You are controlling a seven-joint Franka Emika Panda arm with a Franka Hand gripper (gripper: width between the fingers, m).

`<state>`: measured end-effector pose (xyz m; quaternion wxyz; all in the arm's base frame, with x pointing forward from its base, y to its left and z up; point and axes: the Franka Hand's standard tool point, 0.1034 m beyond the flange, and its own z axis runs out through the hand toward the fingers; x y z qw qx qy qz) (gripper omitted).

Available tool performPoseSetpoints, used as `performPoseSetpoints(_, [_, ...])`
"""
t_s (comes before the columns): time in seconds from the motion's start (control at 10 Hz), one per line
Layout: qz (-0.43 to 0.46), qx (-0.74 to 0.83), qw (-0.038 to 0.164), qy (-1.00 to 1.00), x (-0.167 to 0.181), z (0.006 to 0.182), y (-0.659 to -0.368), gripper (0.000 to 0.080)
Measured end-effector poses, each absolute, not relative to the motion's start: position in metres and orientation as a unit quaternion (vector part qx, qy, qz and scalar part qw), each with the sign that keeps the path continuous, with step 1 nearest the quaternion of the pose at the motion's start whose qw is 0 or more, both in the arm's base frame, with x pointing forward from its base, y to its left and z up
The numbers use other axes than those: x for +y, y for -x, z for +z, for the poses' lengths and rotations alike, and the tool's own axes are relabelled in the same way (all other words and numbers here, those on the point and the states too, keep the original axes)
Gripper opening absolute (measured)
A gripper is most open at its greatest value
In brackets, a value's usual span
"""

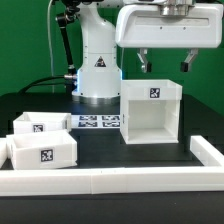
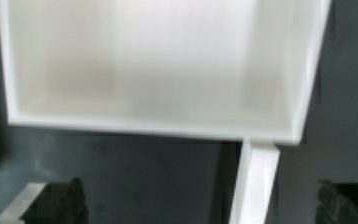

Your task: Assemble drawer

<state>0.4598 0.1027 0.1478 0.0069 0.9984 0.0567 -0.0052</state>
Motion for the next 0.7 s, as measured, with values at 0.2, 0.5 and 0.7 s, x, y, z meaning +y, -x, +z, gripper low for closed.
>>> performPoseSetpoints(0.2, [-0.001,0.042,0.007,-0.999,0.112,0.136,-0.435,0.0650])
performPoseSetpoints(0.5, [0.000,0.020,-0.001,-1.000,0.136,0.111,-0.417,0.0650])
performPoseSetpoints(0.7, [-0.005,0.021,-0.004,-1.000,0.138,0.100,-0.413,0.0650])
